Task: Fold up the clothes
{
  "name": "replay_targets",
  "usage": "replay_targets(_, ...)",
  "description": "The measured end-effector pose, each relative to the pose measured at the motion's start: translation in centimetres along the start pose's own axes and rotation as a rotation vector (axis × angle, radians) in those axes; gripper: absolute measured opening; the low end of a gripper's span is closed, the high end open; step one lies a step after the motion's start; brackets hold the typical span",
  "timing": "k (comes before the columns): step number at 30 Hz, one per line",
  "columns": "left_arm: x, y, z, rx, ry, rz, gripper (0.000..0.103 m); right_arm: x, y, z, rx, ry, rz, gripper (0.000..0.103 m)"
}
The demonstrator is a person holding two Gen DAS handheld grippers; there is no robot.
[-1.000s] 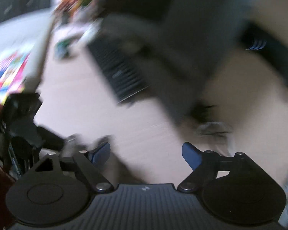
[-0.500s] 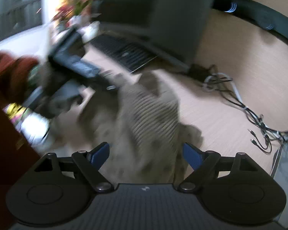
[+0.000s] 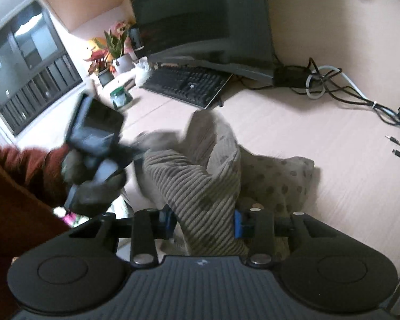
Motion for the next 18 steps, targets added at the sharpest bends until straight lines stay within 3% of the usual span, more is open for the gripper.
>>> replay_targets(4, -0.5, -0.7, 1.8, -0.002, 0.082, -0.016, 0.076, 4.0, 1.1, -4.2, 0.023, -0.096, -0.115, 0.045)
replay_targets(8, -2.3, -0.8, 3.3, -0.023, 0.321, -0.087, 0.076, 6.7, 0.4, -9.6, -0.008, -0.23, -0.084, 0.056)
replay_targets(11, -1.4, 0.7, 5.1, 0.0, 0.394, -0.182, 0.088, 7.6, -0.2, -11.3, -0.006, -0.26, -0.111, 0.069)
replay_targets(12, -0.8, 1.4, 5.6, 0.008, 0.408, -0.229, 0.095, 7.9, -0.3, -11.6, -0.001, -0.267, -0.123, 0.071)
replay_targets(16, 1.9, 4.0, 5.1, -0.016, 0.384, -0.444, 0.099, 7.5, -0.3, -10.6, 0.032, -0.31, -0.155, 0.081)
replay_targets(18, 2.8, 5.2, 3.5, -0.051, 0.353, -0.545, 0.1, 6.9, -0.1, -8.9, 0.07, -0.336, -0.196, 0.09)
Point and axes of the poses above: each gripper's, at about its wrist camera, not at the fingertips, and z roughly against the way its jaws point, x to its right, y to its top, the point moved 3 cm from there along -z, roughly the way its jaws point, and after that the axes turned 14 degrees about x, right-handed, at the moved point
